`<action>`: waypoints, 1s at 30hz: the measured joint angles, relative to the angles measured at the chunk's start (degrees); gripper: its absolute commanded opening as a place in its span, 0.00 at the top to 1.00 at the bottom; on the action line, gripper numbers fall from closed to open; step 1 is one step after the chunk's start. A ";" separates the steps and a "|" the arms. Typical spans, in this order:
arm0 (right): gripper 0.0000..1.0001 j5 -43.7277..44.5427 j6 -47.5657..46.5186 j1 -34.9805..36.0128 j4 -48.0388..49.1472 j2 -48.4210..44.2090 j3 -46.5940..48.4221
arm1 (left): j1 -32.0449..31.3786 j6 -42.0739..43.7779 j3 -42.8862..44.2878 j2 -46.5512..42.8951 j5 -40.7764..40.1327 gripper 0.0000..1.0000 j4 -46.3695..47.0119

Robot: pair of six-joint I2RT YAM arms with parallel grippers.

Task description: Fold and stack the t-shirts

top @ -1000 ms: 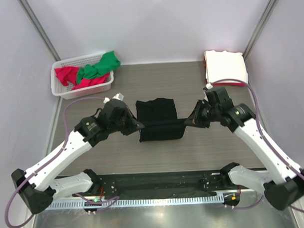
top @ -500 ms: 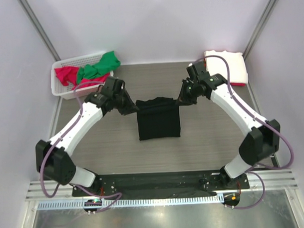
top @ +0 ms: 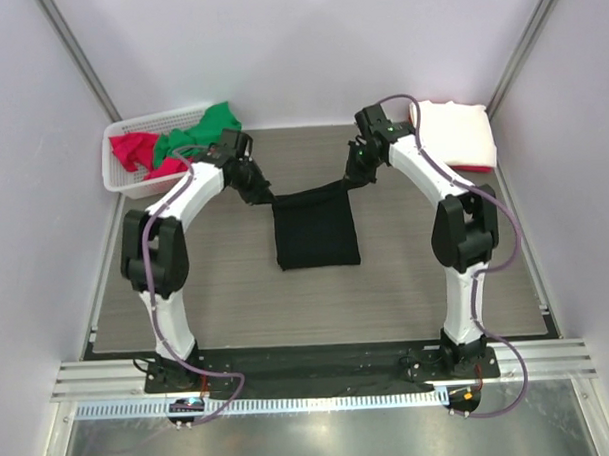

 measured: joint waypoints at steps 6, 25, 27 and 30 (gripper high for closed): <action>0.99 -0.63 -0.79 -1.07 0.20 9.29 6.93 | 1.40 1.44 7.26 10.88 0.92 0.97 -0.31; 0.22 -1.18 0.17 -1.86 3.65 -4.33 -1.64 | 0.04 6.54 13.16 0.52 -7.21 0.37 -11.34; 0.41 -3.74 1.92 0.33 7.15 -11.30 -10.05 | -3.08 5.16 6.60 -5.31 -6.45 0.39 -8.68; 0.69 -8.61 5.25 3.39 13.86 -18.93 -22.71 | -8.57 2.14 -4.26 -11.65 -2.71 0.45 -2.21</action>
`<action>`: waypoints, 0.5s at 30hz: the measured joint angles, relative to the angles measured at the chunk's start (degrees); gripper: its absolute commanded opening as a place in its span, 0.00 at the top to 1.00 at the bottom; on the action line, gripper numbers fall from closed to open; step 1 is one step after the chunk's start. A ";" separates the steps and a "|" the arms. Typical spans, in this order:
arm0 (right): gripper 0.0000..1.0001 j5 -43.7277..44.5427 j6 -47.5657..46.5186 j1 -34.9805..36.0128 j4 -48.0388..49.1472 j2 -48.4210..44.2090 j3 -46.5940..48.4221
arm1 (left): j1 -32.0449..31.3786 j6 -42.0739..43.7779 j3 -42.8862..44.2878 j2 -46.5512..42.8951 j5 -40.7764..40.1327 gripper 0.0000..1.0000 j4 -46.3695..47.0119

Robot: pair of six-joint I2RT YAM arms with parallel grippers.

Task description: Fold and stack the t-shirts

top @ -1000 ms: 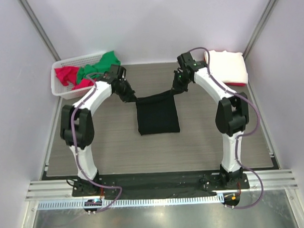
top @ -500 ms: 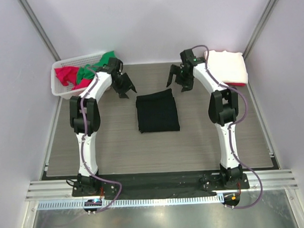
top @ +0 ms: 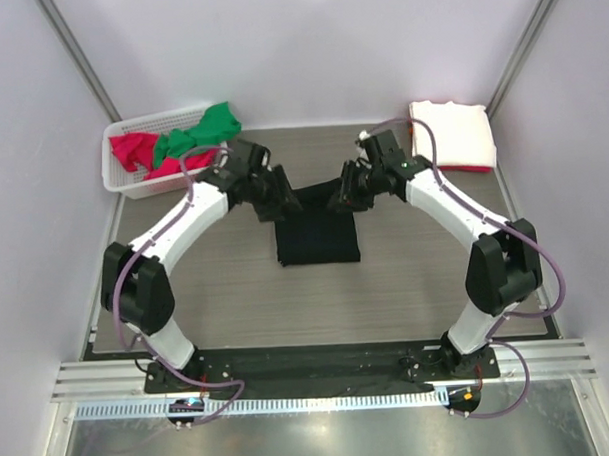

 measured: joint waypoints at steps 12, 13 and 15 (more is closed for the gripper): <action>0.85 -8.07 4.28 -1.07 18.29 6.58 -26.84 | -4.50 -7.04 -26.82 6.56 8.37 0.57 26.60; 0.85 -8.07 4.04 -1.20 19.50 6.03 -27.78 | -4.22 -6.99 -27.45 6.34 8.50 0.57 27.98; 0.85 -7.93 3.89 -1.33 22.14 4.52 -30.27 | -3.93 -6.99 -29.20 5.49 8.41 0.57 29.88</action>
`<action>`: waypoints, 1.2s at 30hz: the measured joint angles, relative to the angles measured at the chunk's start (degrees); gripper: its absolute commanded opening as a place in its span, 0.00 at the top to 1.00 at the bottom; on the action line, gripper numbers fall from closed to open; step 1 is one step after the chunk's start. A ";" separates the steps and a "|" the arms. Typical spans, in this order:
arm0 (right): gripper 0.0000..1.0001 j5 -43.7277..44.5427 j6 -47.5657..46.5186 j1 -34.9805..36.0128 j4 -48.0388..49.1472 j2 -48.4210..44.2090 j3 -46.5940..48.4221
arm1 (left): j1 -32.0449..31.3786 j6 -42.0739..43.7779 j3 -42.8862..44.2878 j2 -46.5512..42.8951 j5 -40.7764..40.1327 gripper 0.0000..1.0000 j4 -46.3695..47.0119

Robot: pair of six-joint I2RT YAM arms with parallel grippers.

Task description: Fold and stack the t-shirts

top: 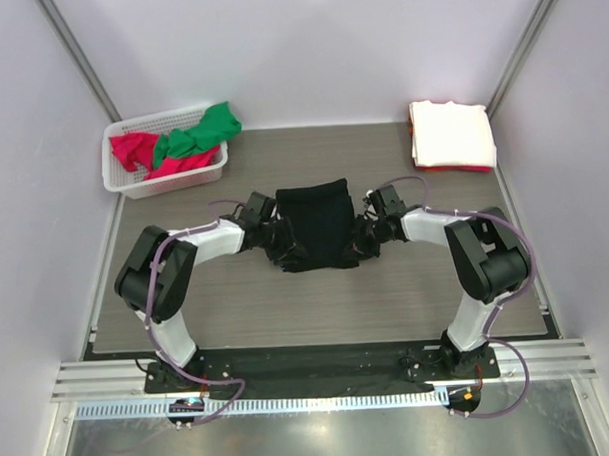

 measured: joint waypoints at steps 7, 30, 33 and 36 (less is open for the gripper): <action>0.87 3.63 -1.01 0.13 0.87 -8.83 -8.74 | -0.11 2.51 -6.95 -8.39 -4.02 0.51 -0.85; 0.75 9.68 -6.62 -0.83 -24.63 11.45 46.05 | 1.16 17.16 45.94 15.41 -9.75 0.48 -31.82; 0.75 8.17 -6.73 -1.57 -24.41 18.43 48.28 | 2.10 17.18 46.29 21.16 -8.52 0.49 -31.91; 0.75 7.48 -7.26 -3.28 -24.04 22.91 47.69 | 4.02 17.18 46.29 23.65 -7.28 0.49 -31.91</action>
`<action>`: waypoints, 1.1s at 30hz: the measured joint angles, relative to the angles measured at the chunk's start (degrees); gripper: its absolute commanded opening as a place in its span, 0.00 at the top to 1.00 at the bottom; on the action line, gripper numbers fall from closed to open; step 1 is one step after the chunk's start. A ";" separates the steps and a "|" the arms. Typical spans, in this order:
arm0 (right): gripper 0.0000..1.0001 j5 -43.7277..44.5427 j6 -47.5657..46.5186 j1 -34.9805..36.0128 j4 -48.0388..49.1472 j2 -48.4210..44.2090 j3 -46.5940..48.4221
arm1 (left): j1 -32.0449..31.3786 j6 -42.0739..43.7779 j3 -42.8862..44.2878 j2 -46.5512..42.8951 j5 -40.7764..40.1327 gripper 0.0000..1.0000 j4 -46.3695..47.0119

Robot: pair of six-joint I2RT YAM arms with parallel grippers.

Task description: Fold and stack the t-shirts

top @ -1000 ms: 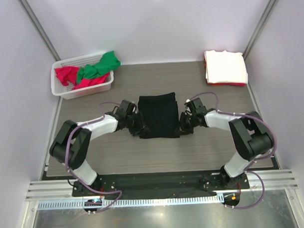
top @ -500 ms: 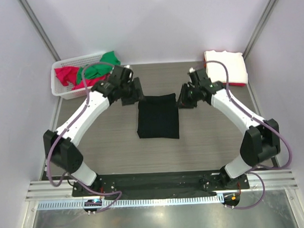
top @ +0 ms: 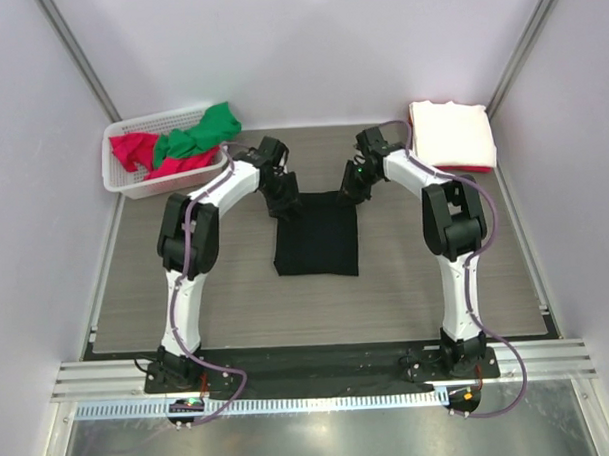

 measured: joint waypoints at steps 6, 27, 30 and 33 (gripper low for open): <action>0.75 -3.87 -0.24 -4.94 3.15 1.70 -5.27 | 5.92 0.42 -2.01 0.09 2.64 0.50 4.02; 0.06 -1.44 -4.44 -6.47 5.03 -11.26 -13.62 | 8.24 5.03 -5.84 -14.80 -2.51 0.41 -4.00; 0.08 -0.76 -5.29 -6.73 5.01 -13.40 -16.31 | 8.24 6.05 -8.59 -22.23 -4.17 0.41 -5.14; 0.11 -0.46 -6.23 -6.71 5.44 -13.55 -18.97 | 8.24 6.78 -14.38 -30.03 -5.62 0.41 -6.36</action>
